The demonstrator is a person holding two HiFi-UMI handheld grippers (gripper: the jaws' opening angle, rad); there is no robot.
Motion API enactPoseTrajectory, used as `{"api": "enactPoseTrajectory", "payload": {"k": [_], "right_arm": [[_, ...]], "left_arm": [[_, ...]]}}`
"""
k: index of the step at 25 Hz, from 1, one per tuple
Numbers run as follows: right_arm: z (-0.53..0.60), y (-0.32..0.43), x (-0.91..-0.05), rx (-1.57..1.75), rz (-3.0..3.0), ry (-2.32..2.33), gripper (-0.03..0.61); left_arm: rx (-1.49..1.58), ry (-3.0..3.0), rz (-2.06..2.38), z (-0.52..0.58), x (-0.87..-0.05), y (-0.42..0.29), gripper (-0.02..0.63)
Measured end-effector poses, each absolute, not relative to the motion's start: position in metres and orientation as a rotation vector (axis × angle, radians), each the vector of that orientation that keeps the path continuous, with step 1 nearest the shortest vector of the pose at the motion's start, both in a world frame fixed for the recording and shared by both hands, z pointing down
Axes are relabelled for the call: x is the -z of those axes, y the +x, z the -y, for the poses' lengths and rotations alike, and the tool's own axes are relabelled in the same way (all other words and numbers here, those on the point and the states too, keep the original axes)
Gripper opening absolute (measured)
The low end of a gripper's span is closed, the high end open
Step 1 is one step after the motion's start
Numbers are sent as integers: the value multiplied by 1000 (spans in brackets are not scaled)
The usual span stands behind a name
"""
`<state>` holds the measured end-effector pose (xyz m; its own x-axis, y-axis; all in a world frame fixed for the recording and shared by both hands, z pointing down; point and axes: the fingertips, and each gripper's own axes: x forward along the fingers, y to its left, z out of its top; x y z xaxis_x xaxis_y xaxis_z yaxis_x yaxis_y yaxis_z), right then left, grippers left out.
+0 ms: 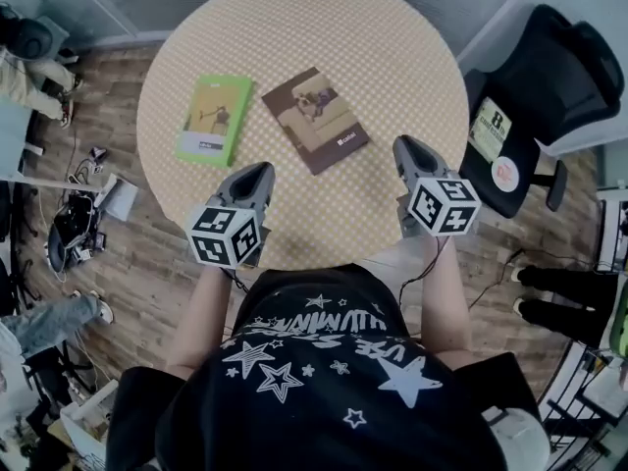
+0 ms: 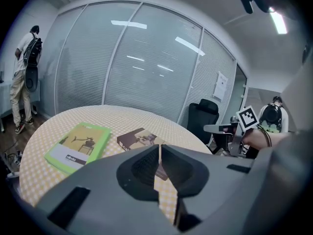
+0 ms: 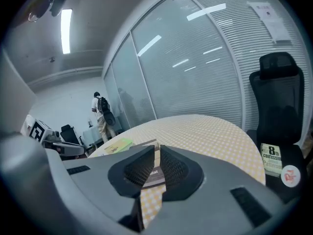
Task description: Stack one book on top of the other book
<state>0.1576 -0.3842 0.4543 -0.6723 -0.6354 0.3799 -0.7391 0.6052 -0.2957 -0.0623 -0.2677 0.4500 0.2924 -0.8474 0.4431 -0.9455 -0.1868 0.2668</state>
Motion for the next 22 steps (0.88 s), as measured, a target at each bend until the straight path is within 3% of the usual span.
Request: {"api": "enactPoseTrajectory", "payload": {"k": [16,18,22], "right_arm": [[436,107,-533,-911,2527,766,51],[437,101,-543,-935,2498,731,81],[437,87,-561,-956,2442,648,142]], "left_arm": [[-348,1849,1672,290,-504,-55,23],[-347,1824,1635,293,-514,-53,104],[-360,1779,1607,305,-531,-56,155]]}}
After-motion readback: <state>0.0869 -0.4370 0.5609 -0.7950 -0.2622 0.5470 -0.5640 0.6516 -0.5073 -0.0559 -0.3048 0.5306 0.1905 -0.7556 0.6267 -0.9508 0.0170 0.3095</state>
